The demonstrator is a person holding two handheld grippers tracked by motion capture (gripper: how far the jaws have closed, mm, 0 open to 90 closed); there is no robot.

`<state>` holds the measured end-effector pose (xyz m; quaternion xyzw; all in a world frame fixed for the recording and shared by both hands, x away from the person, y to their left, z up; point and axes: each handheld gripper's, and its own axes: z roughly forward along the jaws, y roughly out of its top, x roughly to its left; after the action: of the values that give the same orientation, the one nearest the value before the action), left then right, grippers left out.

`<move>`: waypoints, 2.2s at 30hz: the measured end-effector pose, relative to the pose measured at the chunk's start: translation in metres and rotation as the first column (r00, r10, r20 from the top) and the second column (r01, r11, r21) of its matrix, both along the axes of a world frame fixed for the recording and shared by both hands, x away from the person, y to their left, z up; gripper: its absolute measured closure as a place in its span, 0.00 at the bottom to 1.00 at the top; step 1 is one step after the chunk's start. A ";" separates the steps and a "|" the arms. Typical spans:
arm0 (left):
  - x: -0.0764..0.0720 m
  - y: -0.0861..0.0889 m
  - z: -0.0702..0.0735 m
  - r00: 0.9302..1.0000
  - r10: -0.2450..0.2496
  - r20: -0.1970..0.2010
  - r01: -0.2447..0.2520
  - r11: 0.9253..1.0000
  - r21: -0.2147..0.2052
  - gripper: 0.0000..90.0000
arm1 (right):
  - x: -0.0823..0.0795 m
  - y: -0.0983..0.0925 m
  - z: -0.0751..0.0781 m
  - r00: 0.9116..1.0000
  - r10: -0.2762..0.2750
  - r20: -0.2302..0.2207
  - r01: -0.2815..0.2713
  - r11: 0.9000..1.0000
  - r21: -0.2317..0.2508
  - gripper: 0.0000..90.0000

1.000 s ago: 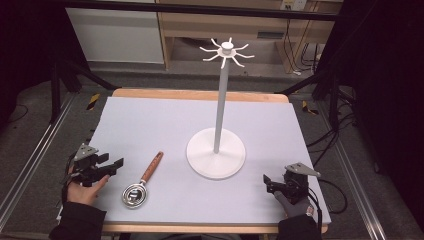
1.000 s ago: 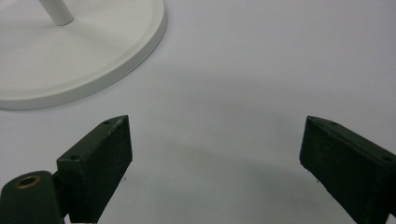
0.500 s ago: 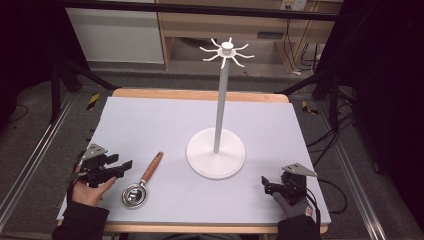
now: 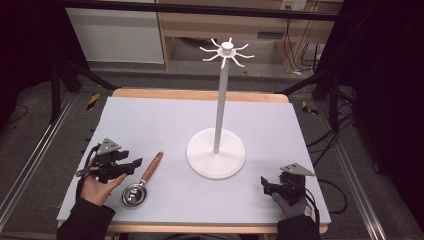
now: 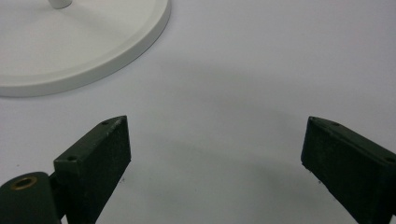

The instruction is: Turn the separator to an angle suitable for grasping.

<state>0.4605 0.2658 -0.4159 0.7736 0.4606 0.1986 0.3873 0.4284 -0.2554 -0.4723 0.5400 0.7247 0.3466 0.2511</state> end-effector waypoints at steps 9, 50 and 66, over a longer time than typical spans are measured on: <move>0.010 -0.017 0.007 0.999 -0.033 -0.023 0.034 0.998 0.044 0.47 | 0.000 0.000 0.000 1.000 -0.003 -0.005 0.003 1.000 0.006 0.10; 0.034 -0.055 -0.041 0.971 -0.053 -0.232 0.101 0.975 0.197 0.69 | 0.004 0.003 -0.004 0.999 0.015 -0.049 -0.015 1.000 -0.002 0.10; 0.035 -0.062 -0.043 0.967 0.002 -0.256 0.059 0.971 0.230 0.69 | 0.005 0.003 -0.005 0.998 0.015 -0.055 -0.016 1.000 -0.013 0.10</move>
<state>0.4951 0.2039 -0.4589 0.8398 0.4682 0.1454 0.2332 0.4335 -0.2520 -0.4770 0.5420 0.7377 0.3288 0.2322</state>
